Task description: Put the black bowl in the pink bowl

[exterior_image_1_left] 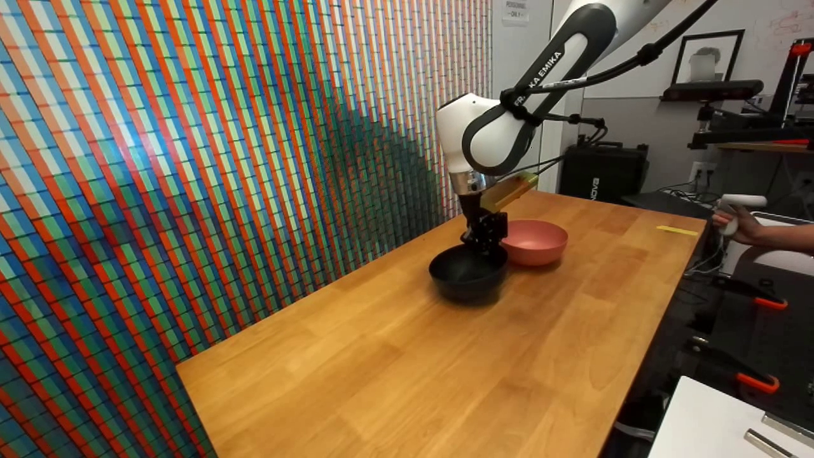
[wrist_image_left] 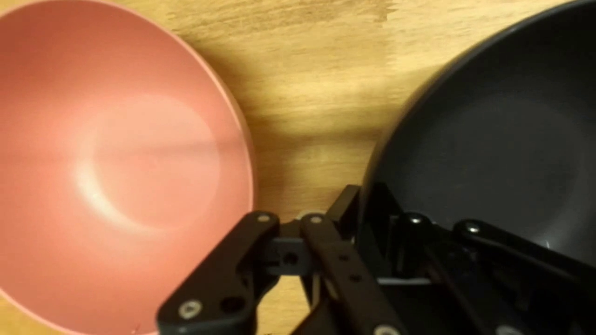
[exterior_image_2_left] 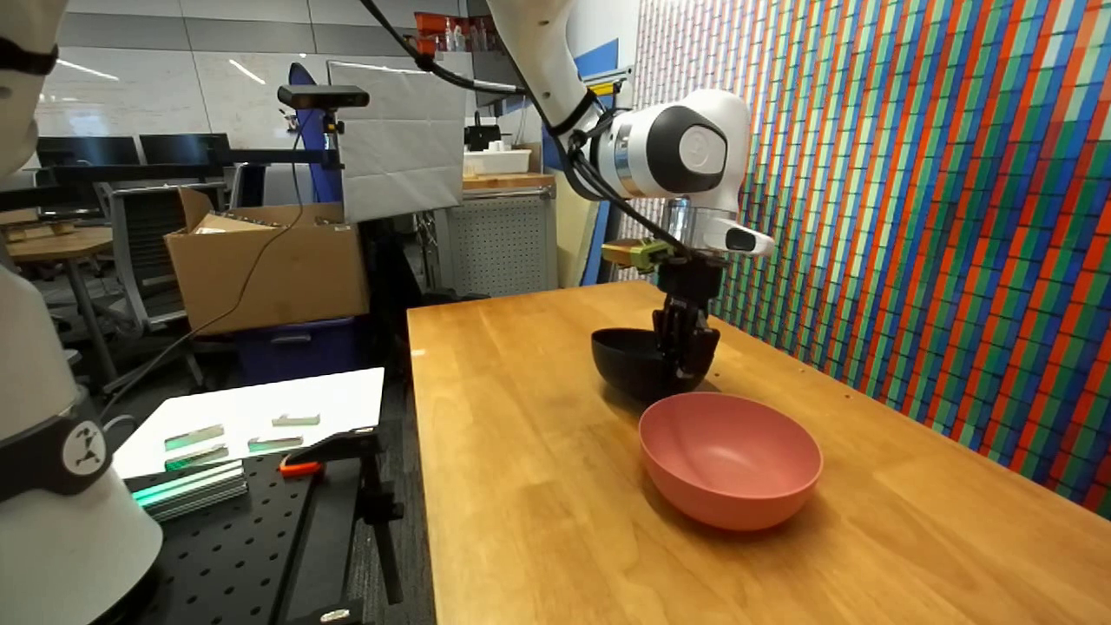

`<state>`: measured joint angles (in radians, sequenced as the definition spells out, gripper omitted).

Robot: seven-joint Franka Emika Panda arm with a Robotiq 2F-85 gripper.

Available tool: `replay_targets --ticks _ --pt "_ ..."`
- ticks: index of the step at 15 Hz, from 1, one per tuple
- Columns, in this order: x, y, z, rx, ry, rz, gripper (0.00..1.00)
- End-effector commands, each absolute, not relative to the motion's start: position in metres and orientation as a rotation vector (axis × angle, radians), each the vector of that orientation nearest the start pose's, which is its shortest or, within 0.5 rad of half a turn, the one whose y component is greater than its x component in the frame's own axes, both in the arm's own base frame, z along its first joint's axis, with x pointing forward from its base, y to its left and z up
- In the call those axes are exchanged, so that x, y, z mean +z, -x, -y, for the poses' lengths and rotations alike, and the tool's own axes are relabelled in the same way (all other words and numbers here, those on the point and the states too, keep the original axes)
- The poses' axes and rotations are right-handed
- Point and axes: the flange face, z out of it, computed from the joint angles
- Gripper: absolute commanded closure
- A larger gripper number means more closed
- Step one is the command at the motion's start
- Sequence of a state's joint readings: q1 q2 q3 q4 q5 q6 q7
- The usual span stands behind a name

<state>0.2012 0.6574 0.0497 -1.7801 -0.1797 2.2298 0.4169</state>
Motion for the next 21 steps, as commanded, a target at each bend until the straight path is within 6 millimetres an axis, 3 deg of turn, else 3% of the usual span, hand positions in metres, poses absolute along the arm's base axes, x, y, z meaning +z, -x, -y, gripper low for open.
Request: replay_targets --ticks 1,7,12,16,21 --pt "0.19 -0.627 -0.146 0.26 3.29 -0.084 0.92" --pt "0.245 -0.638 -0.132 0.14 3.265 -0.125 0.92" --pt "0.292 -0.637 -0.104 0.054 3.251 -0.187 0.92" --pt "0.313 -0.617 -0.053 0.045 3.259 -0.302 0.92" --pt "0.308 -0.576 0.021 0.132 3.246 -0.476 0.92"
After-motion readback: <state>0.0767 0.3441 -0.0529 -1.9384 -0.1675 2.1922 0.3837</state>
